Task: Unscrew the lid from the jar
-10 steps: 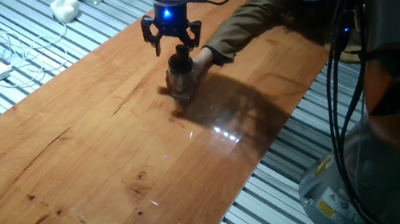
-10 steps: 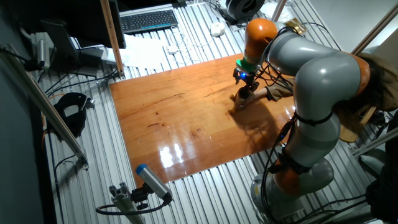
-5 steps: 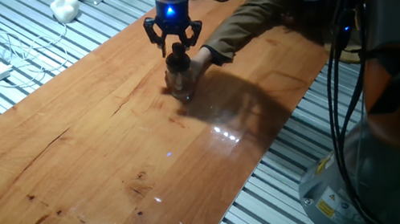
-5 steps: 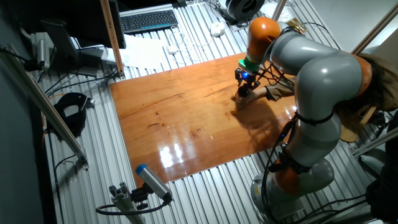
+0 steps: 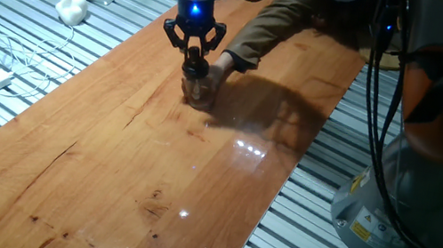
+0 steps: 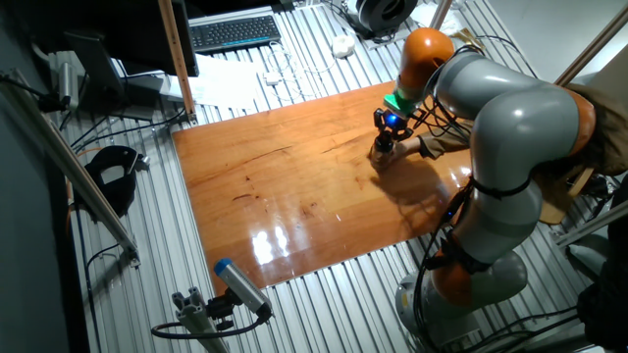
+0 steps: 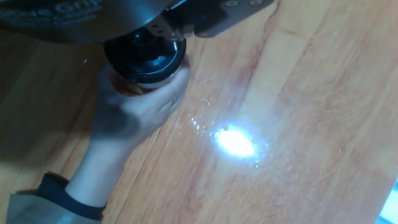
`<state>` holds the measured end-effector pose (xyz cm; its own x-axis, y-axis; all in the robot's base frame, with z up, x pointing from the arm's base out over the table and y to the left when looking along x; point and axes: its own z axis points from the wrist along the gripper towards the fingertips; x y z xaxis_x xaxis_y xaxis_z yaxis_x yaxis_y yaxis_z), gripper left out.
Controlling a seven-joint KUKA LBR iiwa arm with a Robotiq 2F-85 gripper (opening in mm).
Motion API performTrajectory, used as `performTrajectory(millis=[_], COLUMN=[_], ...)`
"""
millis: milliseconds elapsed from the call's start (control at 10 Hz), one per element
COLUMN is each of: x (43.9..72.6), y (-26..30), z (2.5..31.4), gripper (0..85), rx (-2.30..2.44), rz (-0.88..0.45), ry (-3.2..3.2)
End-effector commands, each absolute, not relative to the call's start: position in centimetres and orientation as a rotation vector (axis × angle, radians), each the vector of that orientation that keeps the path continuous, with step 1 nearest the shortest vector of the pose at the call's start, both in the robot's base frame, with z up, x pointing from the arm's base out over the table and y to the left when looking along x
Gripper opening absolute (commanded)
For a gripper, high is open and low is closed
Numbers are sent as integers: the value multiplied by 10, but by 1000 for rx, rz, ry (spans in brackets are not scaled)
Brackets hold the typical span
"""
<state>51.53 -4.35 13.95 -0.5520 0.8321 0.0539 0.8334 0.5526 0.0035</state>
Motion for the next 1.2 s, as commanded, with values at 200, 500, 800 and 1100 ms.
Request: performTrajectory(millis=[200, 500, 800, 1100], x=[514, 513, 513, 512], y=[-46, -47, -47, -47], z=[142, 144, 144, 144], gripper=[0, 0, 0, 0], rx=[-1397, -1337, -1303, -1240], rz=[34, 98, 124, 174], ry=[-2761, -2785, -2794, -2813])
